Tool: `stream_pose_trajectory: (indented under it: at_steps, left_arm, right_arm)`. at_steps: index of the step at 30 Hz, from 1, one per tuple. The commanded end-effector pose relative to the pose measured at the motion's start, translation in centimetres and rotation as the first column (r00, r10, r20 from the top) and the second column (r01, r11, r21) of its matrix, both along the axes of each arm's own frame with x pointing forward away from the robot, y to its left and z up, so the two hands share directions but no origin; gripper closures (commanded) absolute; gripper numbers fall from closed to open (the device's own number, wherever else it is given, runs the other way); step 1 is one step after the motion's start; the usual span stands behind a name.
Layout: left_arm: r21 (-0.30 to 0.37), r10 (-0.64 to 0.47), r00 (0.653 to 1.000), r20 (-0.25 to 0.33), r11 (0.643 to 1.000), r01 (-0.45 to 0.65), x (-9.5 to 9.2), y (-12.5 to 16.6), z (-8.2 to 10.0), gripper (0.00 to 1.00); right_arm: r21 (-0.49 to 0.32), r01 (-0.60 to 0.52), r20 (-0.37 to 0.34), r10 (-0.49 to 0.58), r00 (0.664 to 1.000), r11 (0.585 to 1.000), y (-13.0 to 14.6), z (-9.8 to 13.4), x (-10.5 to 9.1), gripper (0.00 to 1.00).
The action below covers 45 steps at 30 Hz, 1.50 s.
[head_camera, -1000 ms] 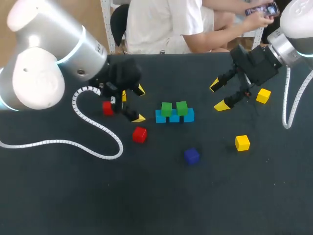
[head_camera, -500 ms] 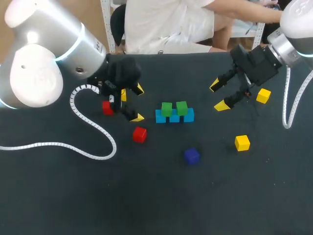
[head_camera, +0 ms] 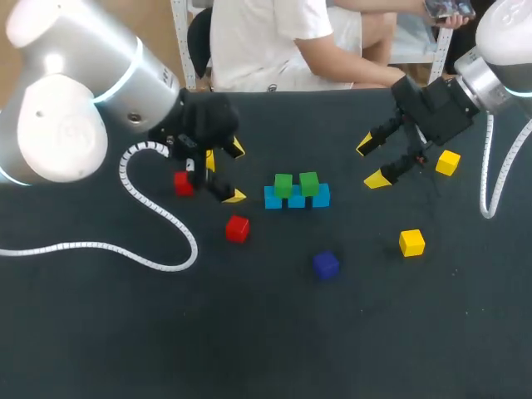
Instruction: Place the blue cubes, place green cubes on the blue cubes, place the yellow cubes on the green cubes, then place the red cubes on the yellow cubes, and place purple cube on the red cubes.
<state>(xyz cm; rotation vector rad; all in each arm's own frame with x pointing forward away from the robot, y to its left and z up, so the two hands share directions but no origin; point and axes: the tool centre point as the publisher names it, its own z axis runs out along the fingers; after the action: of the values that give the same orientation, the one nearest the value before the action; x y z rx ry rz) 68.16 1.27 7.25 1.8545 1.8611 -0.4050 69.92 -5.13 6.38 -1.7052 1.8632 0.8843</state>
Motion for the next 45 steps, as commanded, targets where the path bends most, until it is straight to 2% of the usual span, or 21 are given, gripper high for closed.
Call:
stream_pose_trajectory:
  at_steps: [1, 15, 25, 29, 33, 45]
  left_arm:
    - [-0.041, -0.002, 1.0, 0.026, 0.999, 0.003, -0.8, 0.8, -0.2, 0.0]
    - [-0.067, -0.007, 0.999, 0.045, 0.998, 0.01, -1.3, 1.9, 0.8, 0.0]
    - [-0.068, -0.006, 0.999, 0.034, 0.998, 0.008, -1.5, 2.1, 0.8, 0.0]
    - [-0.084, -0.014, 1.0, 0.012, 0.996, 0.015, -1.0, 2.0, 0.8, 0.0]
    - [-0.103, -0.016, 1.0, 0.016, 0.995, 0.018, -0.5, 2.1, 1.0, 0.0]
    - [-0.092, -0.043, 0.999, 0.006, 0.995, 0.043, -0.2, 1.8, 1.1, 0.0]
  right_arm:
    - [0.002, 0.0, 0.001, 0.0, 1.0, 1.0, 0.0, 0.0, 0.0, 0.0]
    - [0.002, 0.0, 0.001, 0.0, 1.0, 1.0, 0.0, 0.0, 0.0, 0.0]
    - [0.002, 0.0, 0.001, 0.0, 1.0, 1.0, 0.0, 0.0, 0.0, 0.0]
    - [0.002, 0.0, 0.001, 0.0, 1.0, 1.0, 0.0, 0.0, 0.0, 0.0]
    - [0.002, 0.0, 0.001, 0.0, 1.0, 1.0, 0.0, 0.0, 0.0, 0.0]
    - [0.002, 0.0, 0.001, 0.0, 1.0, 1.0, 0.0, 0.0, 0.0, 0.0]
